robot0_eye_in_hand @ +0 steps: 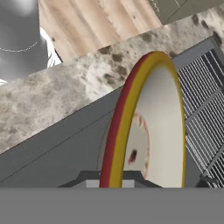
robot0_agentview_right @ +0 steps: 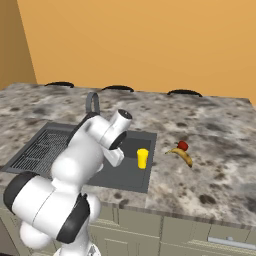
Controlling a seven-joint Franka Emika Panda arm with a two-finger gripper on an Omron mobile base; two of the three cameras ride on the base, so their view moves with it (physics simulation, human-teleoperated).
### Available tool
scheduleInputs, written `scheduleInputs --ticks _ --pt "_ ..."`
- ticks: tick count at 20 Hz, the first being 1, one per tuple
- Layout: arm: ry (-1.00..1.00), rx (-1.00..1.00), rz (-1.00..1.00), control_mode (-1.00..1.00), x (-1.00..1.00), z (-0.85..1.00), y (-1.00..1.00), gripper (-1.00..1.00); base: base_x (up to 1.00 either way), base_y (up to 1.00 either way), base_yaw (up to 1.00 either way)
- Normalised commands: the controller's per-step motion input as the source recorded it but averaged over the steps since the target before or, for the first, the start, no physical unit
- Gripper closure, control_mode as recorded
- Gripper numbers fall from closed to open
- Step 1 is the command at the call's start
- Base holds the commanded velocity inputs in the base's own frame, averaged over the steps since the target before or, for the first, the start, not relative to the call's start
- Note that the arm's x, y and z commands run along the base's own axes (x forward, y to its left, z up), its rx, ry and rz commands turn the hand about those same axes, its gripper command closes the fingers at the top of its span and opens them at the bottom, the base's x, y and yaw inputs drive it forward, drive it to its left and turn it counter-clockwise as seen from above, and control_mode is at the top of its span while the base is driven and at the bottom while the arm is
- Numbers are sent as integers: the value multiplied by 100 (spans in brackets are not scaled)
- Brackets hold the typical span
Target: Remove the bell pepper and banana from the sink. Then move the bowl and cup from the counter to the sink for washing.
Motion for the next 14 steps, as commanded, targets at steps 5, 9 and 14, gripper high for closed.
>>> scheduleInputs --ticks 5,9,14 --pt "0 3 5 -100 23 -21 9 100 0 0 0" --pt "0 0 4 -100 19 -22 1 100 0 0 0" --pt "0 1 4 -100 16 -22 2 100 0 0 0"
